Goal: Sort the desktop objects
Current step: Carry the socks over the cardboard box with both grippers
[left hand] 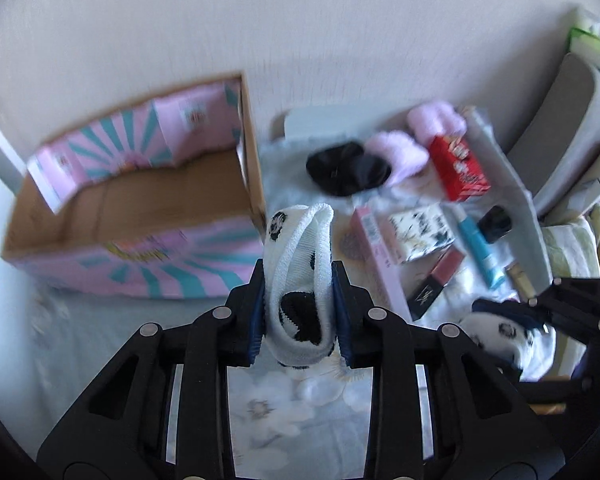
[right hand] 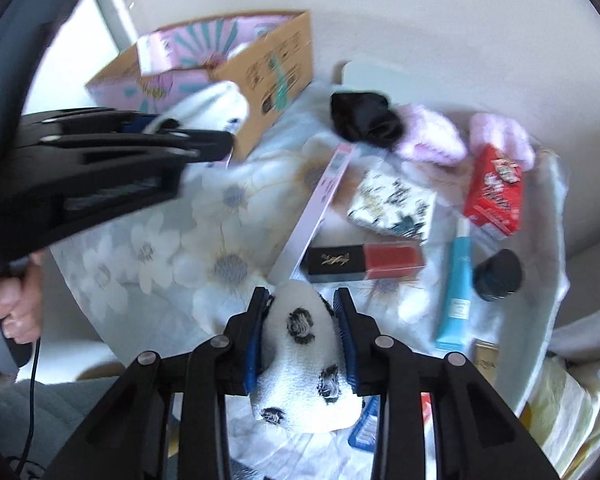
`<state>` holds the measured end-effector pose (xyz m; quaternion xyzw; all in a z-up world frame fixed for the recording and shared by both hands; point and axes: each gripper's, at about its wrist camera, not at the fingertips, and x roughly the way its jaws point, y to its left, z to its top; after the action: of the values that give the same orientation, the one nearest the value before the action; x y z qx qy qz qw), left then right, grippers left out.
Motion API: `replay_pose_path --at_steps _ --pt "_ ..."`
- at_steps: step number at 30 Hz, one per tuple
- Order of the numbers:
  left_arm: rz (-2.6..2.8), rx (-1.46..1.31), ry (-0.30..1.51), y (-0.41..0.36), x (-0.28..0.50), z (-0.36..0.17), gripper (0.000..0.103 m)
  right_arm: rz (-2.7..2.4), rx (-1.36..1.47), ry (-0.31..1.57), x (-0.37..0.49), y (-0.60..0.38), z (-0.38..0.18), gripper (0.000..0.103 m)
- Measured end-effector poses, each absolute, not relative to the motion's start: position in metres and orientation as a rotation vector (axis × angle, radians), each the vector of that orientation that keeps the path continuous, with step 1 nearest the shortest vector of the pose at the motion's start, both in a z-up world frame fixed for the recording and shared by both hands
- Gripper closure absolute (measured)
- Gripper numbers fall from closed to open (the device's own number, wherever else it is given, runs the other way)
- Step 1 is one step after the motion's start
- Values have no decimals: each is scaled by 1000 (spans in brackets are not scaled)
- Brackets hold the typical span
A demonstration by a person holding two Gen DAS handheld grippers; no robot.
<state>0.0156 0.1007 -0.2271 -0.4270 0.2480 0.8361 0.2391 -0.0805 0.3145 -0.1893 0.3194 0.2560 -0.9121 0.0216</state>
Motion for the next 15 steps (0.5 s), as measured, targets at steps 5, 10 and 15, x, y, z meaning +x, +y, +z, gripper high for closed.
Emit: replay_pose_path --at_steps 5,10,15 --pt "2263 -1120 649 102 10 -180 76 -2929 1014 738 -56 306 -155 73" --pt "2239 -1126 599 93 -2 -140 76 -3007 1004 715 -60 283 -126 73" --pt "2207 -1183 591 78 -26 -114 76 -3066 1011 671 -61 266 -97 73"
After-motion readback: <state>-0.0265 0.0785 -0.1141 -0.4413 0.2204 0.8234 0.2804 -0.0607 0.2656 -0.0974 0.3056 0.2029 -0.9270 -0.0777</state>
